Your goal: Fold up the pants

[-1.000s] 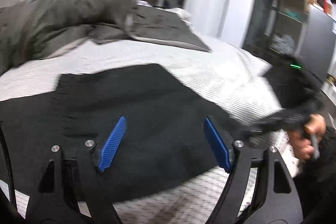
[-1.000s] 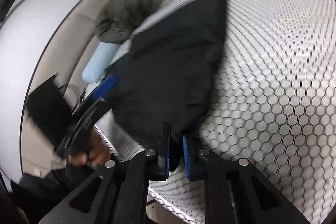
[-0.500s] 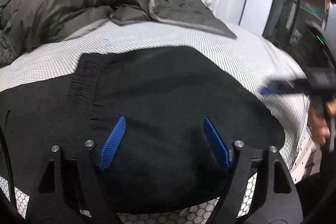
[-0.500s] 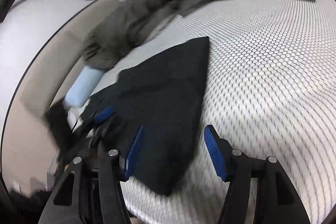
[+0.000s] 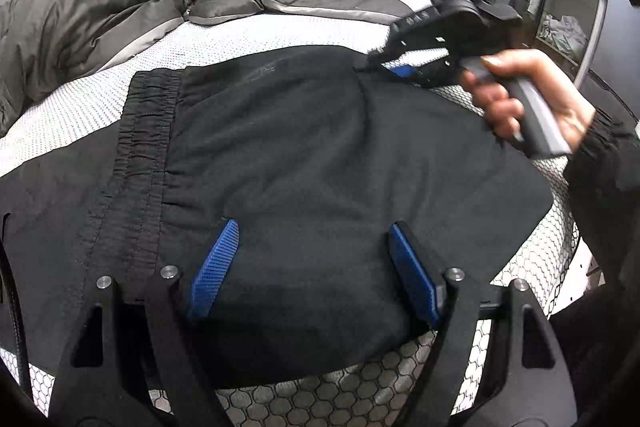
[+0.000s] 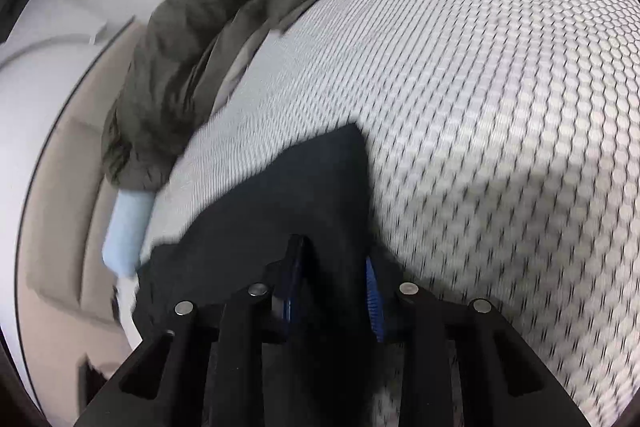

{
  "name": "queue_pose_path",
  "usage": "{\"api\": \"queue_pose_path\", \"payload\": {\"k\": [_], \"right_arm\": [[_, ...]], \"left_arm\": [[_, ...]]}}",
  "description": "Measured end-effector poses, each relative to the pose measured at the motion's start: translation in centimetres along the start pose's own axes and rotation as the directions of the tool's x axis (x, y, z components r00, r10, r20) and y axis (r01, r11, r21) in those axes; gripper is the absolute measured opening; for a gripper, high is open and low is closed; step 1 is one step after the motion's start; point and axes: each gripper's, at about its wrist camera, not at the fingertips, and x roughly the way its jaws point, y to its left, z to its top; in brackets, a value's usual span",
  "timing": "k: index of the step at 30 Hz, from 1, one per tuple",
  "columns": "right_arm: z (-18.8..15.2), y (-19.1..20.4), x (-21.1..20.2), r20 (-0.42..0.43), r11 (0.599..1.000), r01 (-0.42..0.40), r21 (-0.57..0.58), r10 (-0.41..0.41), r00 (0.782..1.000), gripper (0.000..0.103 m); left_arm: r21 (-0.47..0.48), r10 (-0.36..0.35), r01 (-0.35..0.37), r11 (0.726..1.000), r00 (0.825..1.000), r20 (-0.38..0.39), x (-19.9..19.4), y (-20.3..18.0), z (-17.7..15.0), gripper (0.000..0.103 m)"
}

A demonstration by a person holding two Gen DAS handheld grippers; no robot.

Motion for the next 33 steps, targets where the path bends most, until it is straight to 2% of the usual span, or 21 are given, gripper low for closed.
{"api": "queue_pose_path", "payload": {"k": [3, 4, 6, 9, 10, 12, 15, 16, 18, 19, 21, 22, 23, 25, 26, 28, 30, 33], "right_arm": [[1.0, 0.6, -0.4, 0.042, 0.997, 0.077, -0.030, -0.075, 0.996, 0.030], [1.0, 1.2, -1.1, 0.074, 0.990, 0.136, -0.042, -0.133, 0.988, 0.030], [0.3, 2.6, -2.4, 0.122, 0.976, 0.203, -0.084, -0.192, 0.974, 0.030], [-1.7, 5.9, -5.1, 0.181, 0.959, 0.206, -0.197, -0.171, 0.968, 0.033], [-2.8, 7.1, -5.5, 0.181, 0.952, 0.190, -0.238, -0.149, 0.972, 0.042], [-4.4, 8.6, -5.4, 0.168, 0.939, 0.170, -0.300, -0.123, 0.978, 0.048], [-6.1, 11.0, -2.4, 0.099, 0.905, 0.154, -0.396, -0.124, 0.987, 0.048], [-6.6, 11.4, -0.7, 0.063, 0.890, 0.157, -0.429, -0.144, 0.988, 0.048], [-6.9, 10.9, 1.8, 0.011, 0.876, 0.182, -0.447, -0.197, 0.980, 0.048], [-6.9, 11.2, 3.2, 0.001, 0.863, 0.215, -0.457, -0.241, 0.971, 0.046], [-7.1, 11.1, 3.7, 0.035, 0.811, 0.287, -0.509, -0.314, 0.949, 0.040], [-6.9, 11.1, 3.3, 0.073, 0.784, 0.343, -0.517, -0.360, 0.930, 0.040], [-6.4, 10.6, 2.4, 0.123, 0.760, 0.415, -0.499, -0.412, 0.903, 0.040], [-5.7, 9.0, 0.7, 0.186, 0.760, 0.492, -0.425, -0.459, 0.869, 0.042], [-5.4, 8.5, 0.3, 0.184, 0.768, 0.493, -0.408, -0.460, 0.869, 0.043], [-5.2, 8.0, -0.3, 0.152, 0.806, 0.428, -0.409, -0.402, 0.903, 0.043], [-5.3, 9.0, -0.9, 0.186, 0.816, 0.405, -0.412, -0.359, 0.915, 0.044], [-5.1, 10.9, -1.5, 0.216, 0.835, 0.354, -0.421, -0.287, 0.933, 0.051]], "left_arm": [[-0.028, -0.031, 0.031, 0.999, 1.000, 0.006, -0.8, 0.6, 0.4, 0.075], [-0.040, -0.045, 0.045, 0.998, 0.999, 0.007, -1.2, 1.0, 0.9, 0.075], [-0.067, -0.041, 0.044, 0.997, 0.998, 0.044, -2.2, 2.5, 2.1, 0.075], [-0.117, 0.029, -0.023, 0.993, 0.998, 0.049, -2.1, 4.9, 4.1, 0.075], [-0.154, 0.043, -0.037, 0.987, 0.998, 0.037, -1.6, 5.8, 4.9, 0.075], [-0.216, 0.039, -0.037, 0.976, 0.999, 0.005, -0.1, 7.2, 6.1, 0.075], [-0.188, 0.031, -0.042, 0.981, 0.998, -0.061, 2.3, 7.7, 7.9, 0.075], [-0.159, 0.046, -0.061, 0.985, 0.994, -0.098, 3.2, 7.9, 8.2, 0.070], [-0.170, 0.056, -0.079, 0.982, 0.989, -0.134, 4.4, 8.8, 8.2, 0.063], [-0.192, 0.051, -0.078, 0.978, 0.989, -0.142, 4.8, 9.4, 8.0, 0.059], [-0.222, 0.086, -0.116, 0.968, 0.987, -0.139, 4.8, 10.7, 7.7, 0.059], [-0.242, 0.110, -0.142, 0.960, 0.984, -0.142, 4.7, 11.5, 7.4, 0.061], [-0.278, 0.099, -0.134, 0.951, 0.986, -0.138, 4.6, 12.3, 7.1, 0.063], [-0.323, 0.065, -0.105, 0.941, 0.989, -0.134, 4.1, 13.3, 6.4, 0.062], [-0.310, 0.072, -0.109, 0.944, 0.989, -0.130, 3.7, 13.2, 6.4, 0.062], [-0.265, 0.106, -0.131, 0.955, 0.989, -0.104, 2.2, 12.6, 7.1, 0.062], [-0.243, 0.125, -0.134, 0.961, 0.991, -0.054, 0.7, 11.9, 8.1, 0.062], [-0.225, 0.097, -0.096, 0.970, 0.995, -0.009, 0.8, 11.0, 10.0, 0.063]]}}
